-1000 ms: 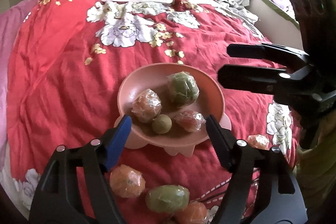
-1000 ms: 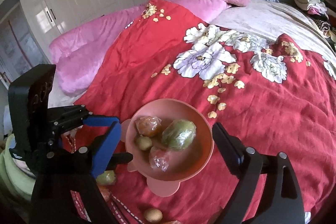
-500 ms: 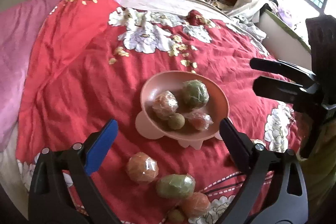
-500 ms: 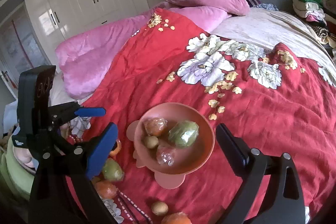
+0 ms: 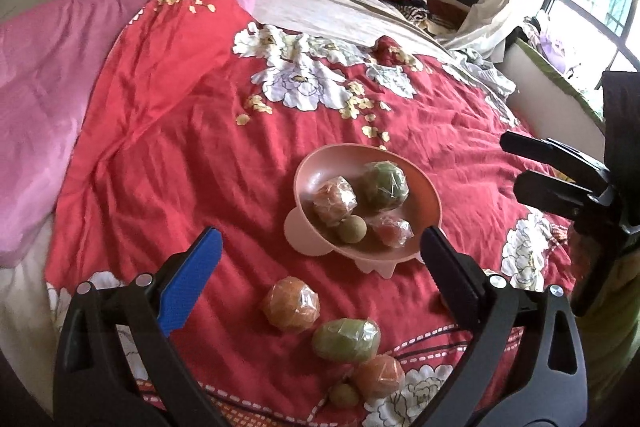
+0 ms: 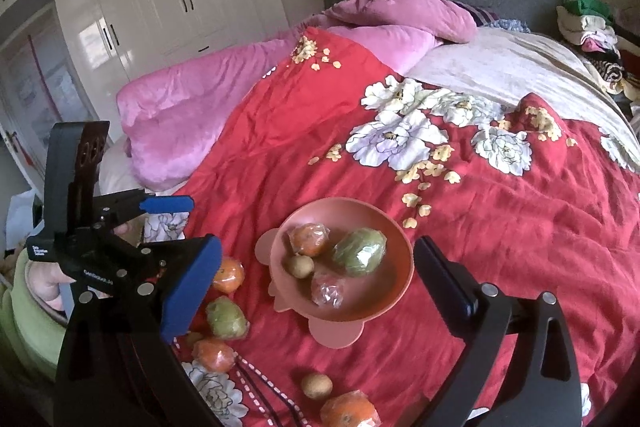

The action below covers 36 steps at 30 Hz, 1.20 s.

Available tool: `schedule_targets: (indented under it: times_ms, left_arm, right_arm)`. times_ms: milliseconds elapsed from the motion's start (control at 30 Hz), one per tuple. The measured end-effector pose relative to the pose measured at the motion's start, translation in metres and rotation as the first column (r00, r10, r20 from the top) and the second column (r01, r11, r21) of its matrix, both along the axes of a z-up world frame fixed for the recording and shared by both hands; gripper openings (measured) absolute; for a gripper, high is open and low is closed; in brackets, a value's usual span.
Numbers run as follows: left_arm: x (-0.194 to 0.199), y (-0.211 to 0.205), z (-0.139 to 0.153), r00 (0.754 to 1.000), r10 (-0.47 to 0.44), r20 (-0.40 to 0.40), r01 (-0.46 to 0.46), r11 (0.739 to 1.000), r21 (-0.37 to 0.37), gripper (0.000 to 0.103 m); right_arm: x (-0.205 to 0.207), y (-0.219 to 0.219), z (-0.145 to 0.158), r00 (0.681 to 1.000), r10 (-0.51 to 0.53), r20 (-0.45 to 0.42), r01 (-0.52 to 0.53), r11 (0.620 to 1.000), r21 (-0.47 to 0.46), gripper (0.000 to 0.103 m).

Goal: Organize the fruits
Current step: 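Withdraw both open tools from the bowl toward the fruits on the bedspread, then grasp the large green wrapped fruit with the left tool while the right tool grasps a wrapped tangerine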

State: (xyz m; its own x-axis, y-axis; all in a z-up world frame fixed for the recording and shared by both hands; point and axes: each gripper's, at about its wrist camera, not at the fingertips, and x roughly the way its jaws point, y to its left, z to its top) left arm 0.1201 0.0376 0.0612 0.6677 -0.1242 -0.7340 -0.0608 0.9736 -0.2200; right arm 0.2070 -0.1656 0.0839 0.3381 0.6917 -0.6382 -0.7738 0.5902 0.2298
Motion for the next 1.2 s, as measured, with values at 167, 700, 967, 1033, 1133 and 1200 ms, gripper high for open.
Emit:
schedule_targets:
  times_ms: [167, 700, 967, 1033, 1133, 1200]
  left_arm:
    - [-0.008, 0.002, 0.003, 1.0, 0.007, 0.007, -0.007, 1.0, -0.008, 0.093]
    - [-0.031, 0.009, 0.0, 1.0, 0.011, -0.003, -0.011, 1.0, -0.016, 0.093]
    - [-0.043, 0.004, -0.005, 1.0, -0.001, -0.019, 0.001, 1.0, -0.011, 0.093]
    - [-0.044, 0.003, -0.006, 1.0, -0.002, -0.022, 0.002, 1.0, -0.013, 0.093]
    - [-0.046, 0.003, -0.006, 1.0, -0.004, -0.025, 0.004, 1.0, -0.018, 0.093]
    - [-0.048, 0.004, -0.007, 1.0, -0.003, -0.027, 0.003, 1.0, -0.018, 0.093]
  right_arm:
    - [-0.012, 0.0, 0.005, 1.0, 0.007, 0.029, -0.007, 1.0, 0.002, 0.097]
    - [-0.058, 0.01, 0.0, 0.996, 0.065, 0.055, -0.065, 0.998, -0.004, 0.097]
    - [-0.073, 0.007, -0.004, 0.996, 0.079, 0.052, -0.08, 0.997, 0.005, 0.097]
    - [-0.076, 0.008, -0.007, 0.995, 0.085, 0.045, -0.086, 0.996, 0.001, 0.097]
    - [-0.082, 0.008, -0.013, 0.996, 0.086, 0.037, -0.085, 0.996, -0.01, 0.097]
    - [-0.085, 0.007, -0.018, 0.996, 0.085, 0.031, -0.085, 0.996, -0.016, 0.097]
